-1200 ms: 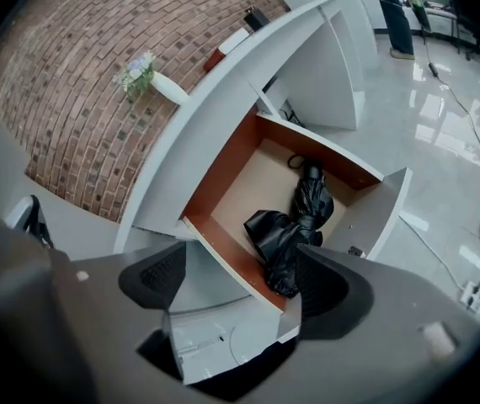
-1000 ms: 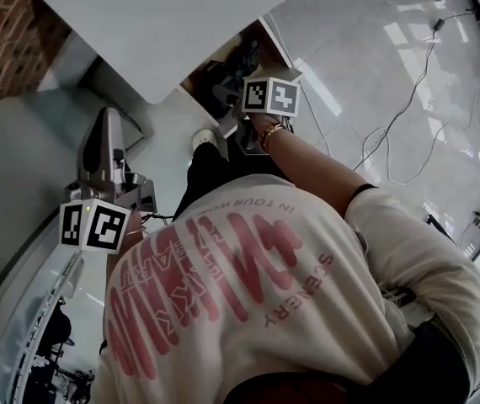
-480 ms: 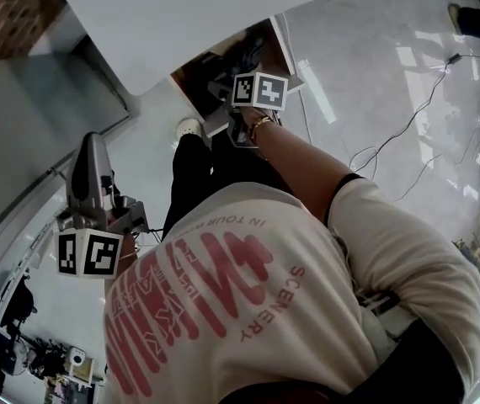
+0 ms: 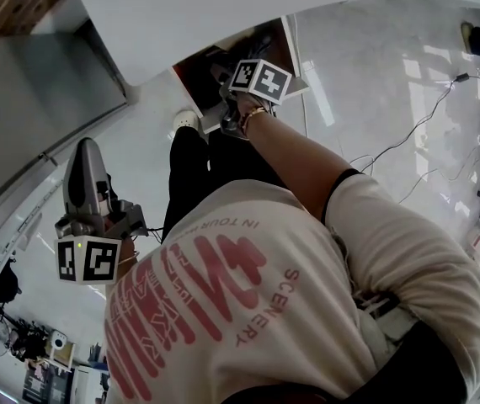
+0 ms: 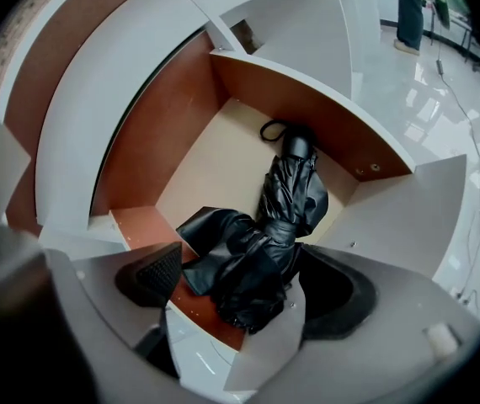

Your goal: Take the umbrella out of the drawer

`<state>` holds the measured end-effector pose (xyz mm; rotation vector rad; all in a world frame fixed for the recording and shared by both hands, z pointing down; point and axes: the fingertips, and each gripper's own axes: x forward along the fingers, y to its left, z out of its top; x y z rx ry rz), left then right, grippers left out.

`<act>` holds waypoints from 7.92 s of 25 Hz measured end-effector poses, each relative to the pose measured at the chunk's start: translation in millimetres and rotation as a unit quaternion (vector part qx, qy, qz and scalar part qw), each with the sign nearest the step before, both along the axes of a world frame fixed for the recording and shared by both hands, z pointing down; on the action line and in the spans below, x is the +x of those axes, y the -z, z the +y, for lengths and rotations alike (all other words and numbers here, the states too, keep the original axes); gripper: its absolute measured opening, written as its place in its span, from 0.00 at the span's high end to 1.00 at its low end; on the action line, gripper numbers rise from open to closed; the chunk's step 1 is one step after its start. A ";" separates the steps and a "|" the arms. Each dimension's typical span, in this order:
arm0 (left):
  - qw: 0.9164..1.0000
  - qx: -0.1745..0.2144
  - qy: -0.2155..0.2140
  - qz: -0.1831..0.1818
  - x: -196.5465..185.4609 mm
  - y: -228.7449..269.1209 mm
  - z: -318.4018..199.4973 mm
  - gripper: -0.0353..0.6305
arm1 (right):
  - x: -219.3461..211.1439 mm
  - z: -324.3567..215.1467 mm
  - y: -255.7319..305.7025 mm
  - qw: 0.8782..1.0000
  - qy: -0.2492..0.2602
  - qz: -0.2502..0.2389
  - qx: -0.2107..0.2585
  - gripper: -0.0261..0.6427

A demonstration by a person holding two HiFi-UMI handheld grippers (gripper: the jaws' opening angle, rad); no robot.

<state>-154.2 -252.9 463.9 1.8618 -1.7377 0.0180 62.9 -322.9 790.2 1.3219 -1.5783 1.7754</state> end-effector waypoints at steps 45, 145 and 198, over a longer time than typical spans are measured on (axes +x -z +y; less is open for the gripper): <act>0.995 -0.036 0.096 -0.010 -54.3 -25.4 28.8 0.94 | -14.4 -41.3 -73.7 0.981 -0.182 -0.009 -0.073 0.30; 0.977 0.212 0.005 0.013 -10.4 155.2 70.4 0.94 | 69.1 31.6 171.3 0.979 -0.173 -0.105 0.023 0.58; 0.964 0.256 -0.071 0.030 7.7 212.5 184.6 0.94 | -48.3 164.3 438.2 0.944 0.050 -0.204 0.255 0.58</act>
